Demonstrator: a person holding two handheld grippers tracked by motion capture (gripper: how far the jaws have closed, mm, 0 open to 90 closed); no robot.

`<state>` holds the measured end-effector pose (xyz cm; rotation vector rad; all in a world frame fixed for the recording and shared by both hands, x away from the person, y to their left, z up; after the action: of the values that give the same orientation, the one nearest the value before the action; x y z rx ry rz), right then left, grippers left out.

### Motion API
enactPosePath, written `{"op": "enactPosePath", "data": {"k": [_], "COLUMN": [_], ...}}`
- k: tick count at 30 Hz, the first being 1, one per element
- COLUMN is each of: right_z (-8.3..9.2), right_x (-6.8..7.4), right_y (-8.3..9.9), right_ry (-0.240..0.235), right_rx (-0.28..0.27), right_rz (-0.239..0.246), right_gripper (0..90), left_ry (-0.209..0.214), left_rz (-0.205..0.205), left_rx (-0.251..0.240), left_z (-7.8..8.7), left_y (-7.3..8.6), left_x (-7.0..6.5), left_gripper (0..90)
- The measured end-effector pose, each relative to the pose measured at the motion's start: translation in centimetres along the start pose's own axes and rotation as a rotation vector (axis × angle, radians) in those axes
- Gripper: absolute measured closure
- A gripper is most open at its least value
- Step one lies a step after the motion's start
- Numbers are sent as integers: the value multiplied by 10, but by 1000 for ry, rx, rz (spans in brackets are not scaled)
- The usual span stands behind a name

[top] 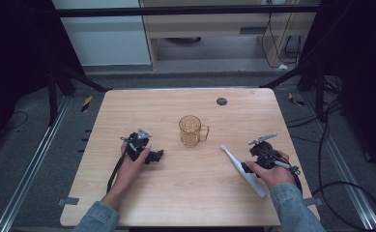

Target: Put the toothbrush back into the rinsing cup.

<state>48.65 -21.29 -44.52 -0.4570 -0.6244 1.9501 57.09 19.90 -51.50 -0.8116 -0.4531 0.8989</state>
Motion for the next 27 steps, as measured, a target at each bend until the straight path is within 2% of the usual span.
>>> {"op": "enactPosePath", "data": {"k": [3,8,21,27], "right_z": [0,1,-12,-19], "right_x": [2,4,17,22], "right_y": [-2,-7,-25,-29], "right_ry": [-8,-15,-28,-38], "right_rx": [15,17,74,87], "right_rz": [12,5,44,47], "right_gripper": [294,318,304,374], "left_ry": [0,0,0,0], "left_rz": [0,0,-1,-1], "left_rx": [0,0,0,0], "left_z": [0,0,0,0], "left_y": [0,0,0,0], "left_x": [0,0,0,0], "left_gripper": [0,0,0,0]}}
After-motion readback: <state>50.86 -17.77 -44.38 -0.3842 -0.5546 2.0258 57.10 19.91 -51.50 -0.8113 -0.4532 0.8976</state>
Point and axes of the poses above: each handheld gripper's, and its own axes: z roughly backward along the jaws, y roughly out of its underside, x roughly to its left, the point moved 1 cm from there along -z, roughly forward along the jaws, and after that the axes turned 6 degrees about -x, right-handed, at the moved point
